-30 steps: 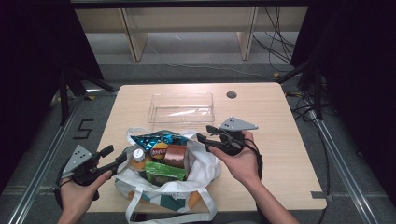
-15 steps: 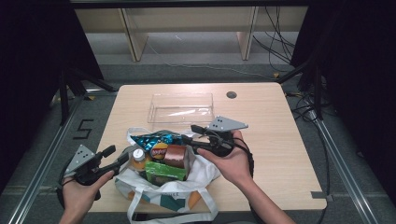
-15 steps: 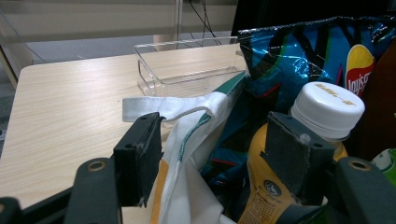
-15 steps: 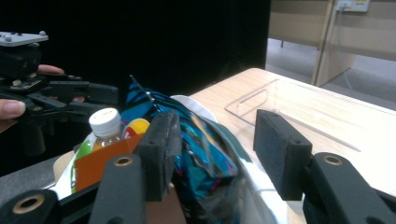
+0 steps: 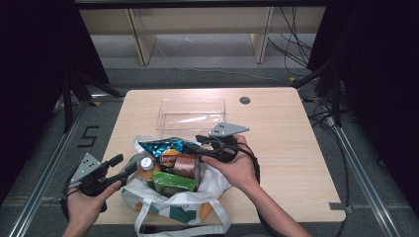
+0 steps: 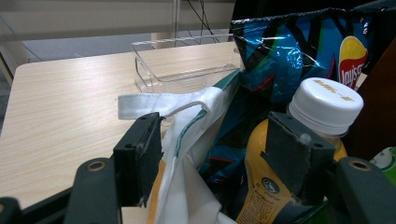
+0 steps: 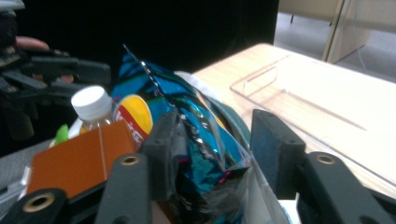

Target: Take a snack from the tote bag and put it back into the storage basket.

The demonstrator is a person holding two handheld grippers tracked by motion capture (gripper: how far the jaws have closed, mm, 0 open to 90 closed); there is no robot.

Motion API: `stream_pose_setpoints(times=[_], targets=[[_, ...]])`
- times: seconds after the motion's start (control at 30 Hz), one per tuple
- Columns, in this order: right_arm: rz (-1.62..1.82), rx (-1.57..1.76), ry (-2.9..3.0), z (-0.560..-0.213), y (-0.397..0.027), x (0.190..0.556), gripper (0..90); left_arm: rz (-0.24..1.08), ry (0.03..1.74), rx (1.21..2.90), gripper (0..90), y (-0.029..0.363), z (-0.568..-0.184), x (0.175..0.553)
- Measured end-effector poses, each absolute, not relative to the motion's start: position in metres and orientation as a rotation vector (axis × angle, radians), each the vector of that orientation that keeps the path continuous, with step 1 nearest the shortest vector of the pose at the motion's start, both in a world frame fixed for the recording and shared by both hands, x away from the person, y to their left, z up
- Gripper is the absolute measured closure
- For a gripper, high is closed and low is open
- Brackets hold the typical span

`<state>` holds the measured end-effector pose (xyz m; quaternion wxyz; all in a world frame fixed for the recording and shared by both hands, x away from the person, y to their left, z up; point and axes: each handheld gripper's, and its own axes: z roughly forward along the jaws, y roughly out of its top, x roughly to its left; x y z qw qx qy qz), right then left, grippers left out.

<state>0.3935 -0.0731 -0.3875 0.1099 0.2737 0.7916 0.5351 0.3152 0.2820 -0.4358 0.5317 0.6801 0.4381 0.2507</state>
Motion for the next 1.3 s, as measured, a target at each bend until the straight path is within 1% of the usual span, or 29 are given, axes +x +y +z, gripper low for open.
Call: stream_pose_setpoints(times=[0.1,0.23,0.3,0.37,0.47,0.73,0.87,0.93,1.3], targets=[[1.567,0.861,2.383,-0.391,-0.07,0.397,59.6,0.598,1.052,1.622,35.8,0.283,-0.436,0.315],[1.548,0.816,2.399,-0.39,-0.066,0.398,70.7,0.597,1.049,1.6,35.7,0.283,-0.438,0.316],[1.55,0.846,2.39,-0.39,-0.064,0.397,76.8,0.598,1.048,1.601,35.8,0.283,-0.437,0.316],[1.529,0.831,2.427,-0.389,-0.064,0.398,83.9,0.602,1.054,1.612,35.8,0.283,-0.437,0.315],[1.528,0.842,2.444,-0.389,-0.061,0.396,88.8,0.599,1.048,1.607,35.8,0.283,-0.437,0.315],[1.535,0.843,2.383,-0.383,-0.058,0.391,90.0,0.603,1.052,1.598,35.9,0.284,-0.438,0.315],[1.573,0.782,2.308,-0.377,-0.058,0.388,90.0,0.601,1.055,1.604,35.9,0.284,-0.437,0.315],[1.595,0.833,2.306,-0.374,-0.059,0.385,90.0,0.6,1.055,1.604,35.8,0.284,-0.437,0.315],[1.662,0.8,2.206,-0.365,-0.061,0.38,90.0,0.604,1.055,1.59,35.9,0.286,-0.437,0.314]])
